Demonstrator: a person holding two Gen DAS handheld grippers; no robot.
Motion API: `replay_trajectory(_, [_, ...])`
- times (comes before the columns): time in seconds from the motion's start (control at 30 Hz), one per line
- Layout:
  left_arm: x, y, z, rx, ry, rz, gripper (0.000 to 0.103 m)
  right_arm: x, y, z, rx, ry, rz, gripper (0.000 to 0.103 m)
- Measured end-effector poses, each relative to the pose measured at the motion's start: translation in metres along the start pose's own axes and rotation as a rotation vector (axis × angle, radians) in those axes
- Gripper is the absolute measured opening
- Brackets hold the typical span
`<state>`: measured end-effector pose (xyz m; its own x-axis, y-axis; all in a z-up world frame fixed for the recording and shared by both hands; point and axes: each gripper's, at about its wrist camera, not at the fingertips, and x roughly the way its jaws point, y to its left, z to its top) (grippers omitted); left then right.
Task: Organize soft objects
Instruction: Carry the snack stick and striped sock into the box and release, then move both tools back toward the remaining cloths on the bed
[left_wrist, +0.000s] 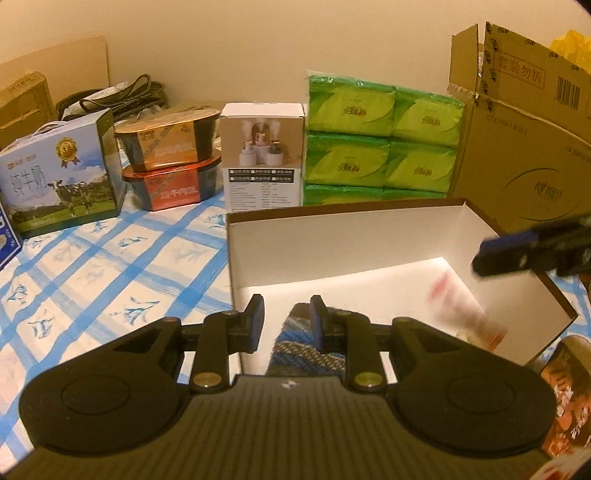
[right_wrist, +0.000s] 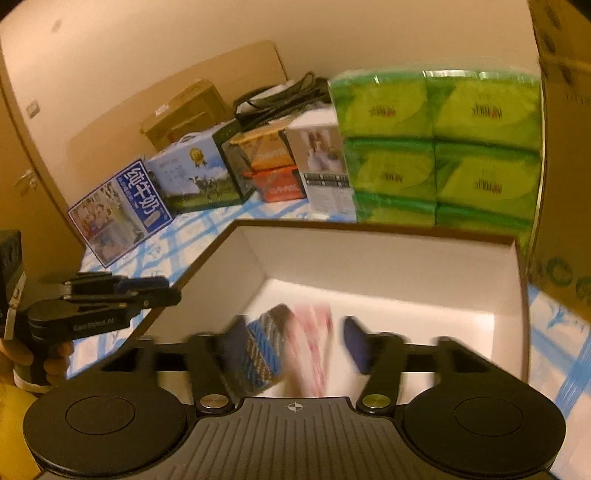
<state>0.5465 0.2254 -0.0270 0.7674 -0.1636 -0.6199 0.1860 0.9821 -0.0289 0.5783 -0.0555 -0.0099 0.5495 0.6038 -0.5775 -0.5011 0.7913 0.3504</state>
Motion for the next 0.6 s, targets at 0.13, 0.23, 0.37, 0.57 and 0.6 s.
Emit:
replay_trajectory(0.13, [-0.005,0.007,-0.004,-0.025,0.000,0.009,0.024,-0.012,0.003,0.009,-0.059,-0.023,-0.010,0.063])
replay_trajectory(0.23, [-0.008,0.011,-0.007,-0.039,0.004,0.015,0.024,-0.017,0.002,0.010,-0.056,-0.018,-0.018,0.063])
replay_trajectory(0.37, [-0.019,0.010,-0.007,-0.030,0.001,0.028,0.025,-0.022,0.003,0.004,-0.061,-0.009,-0.024,0.063])
replay_trajectory(0.57, [-0.046,0.021,-0.007,-0.073,-0.010,0.072,0.027,-0.039,0.010,-0.002,-0.053,-0.012,-0.011,0.063])
replay_trajectory(0.6, [-0.051,0.024,-0.009,-0.084,-0.010,0.083,0.027,-0.043,0.011,-0.003,-0.051,-0.014,-0.009,0.063])
